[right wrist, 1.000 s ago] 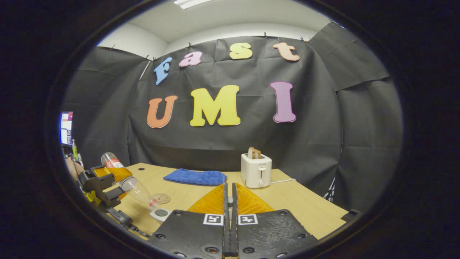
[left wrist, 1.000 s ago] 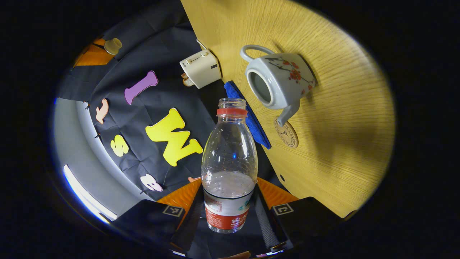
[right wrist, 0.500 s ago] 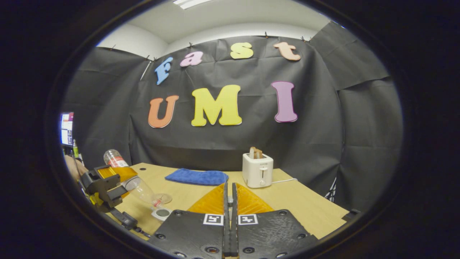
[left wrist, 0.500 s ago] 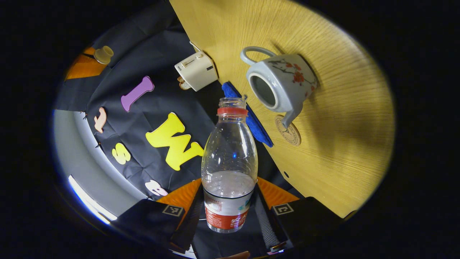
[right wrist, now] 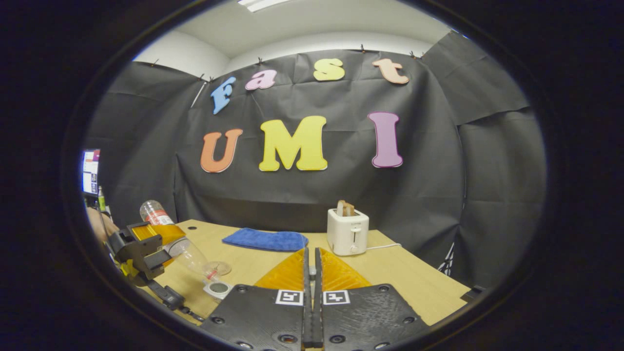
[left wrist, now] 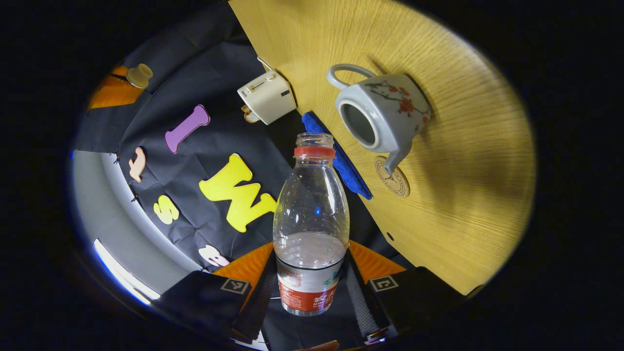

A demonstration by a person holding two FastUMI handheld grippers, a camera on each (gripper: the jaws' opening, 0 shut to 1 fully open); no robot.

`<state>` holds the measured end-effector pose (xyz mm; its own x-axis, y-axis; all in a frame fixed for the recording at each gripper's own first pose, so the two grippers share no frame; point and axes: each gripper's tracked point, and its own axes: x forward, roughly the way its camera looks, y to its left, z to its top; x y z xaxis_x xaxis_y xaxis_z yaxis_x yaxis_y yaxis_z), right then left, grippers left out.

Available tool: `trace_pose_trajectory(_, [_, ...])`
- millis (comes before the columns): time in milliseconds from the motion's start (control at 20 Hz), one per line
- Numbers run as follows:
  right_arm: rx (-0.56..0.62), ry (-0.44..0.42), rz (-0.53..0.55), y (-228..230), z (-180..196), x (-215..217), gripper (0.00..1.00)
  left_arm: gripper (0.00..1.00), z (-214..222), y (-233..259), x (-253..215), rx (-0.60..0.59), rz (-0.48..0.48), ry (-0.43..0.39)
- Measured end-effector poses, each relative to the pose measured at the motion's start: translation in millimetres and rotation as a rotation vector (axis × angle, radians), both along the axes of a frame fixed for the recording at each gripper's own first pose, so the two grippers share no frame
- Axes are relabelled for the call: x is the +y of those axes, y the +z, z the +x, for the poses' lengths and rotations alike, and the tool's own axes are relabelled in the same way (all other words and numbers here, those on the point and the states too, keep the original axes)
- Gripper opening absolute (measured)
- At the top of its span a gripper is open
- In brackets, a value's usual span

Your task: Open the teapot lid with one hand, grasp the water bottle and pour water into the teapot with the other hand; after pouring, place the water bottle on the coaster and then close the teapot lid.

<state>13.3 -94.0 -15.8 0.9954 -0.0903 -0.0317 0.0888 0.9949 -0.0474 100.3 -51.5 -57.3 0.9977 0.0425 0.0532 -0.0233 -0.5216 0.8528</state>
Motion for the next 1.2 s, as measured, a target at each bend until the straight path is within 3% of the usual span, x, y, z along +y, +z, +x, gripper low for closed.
trace_pose_trajectory(150, [0.000,-0.007,-0.005,-0.5,0.3,-2.2,0.00,0.74,6.6,-2.7,7.5,0.026,-0.093,-0.007])
trace_pose_trajectory(400, [0.008,-0.016,0.000,-2.3,1.8,-8.7,0.00,0.74,16.0,-15.6,21.8,0.102,-0.350,0.017])
trace_pose_trajectory(650, [0.017,-0.020,0.011,-6.0,4.2,-9.8,0.00,0.74,24.1,-5.4,26.5,0.116,-0.734,0.040])
trace_pose_trajectory(1200, [0.028,-0.017,-0.003,-10.2,6.4,-6.8,0.00,0.74,52.1,47.5,40.8,-0.012,-1.467,0.006])
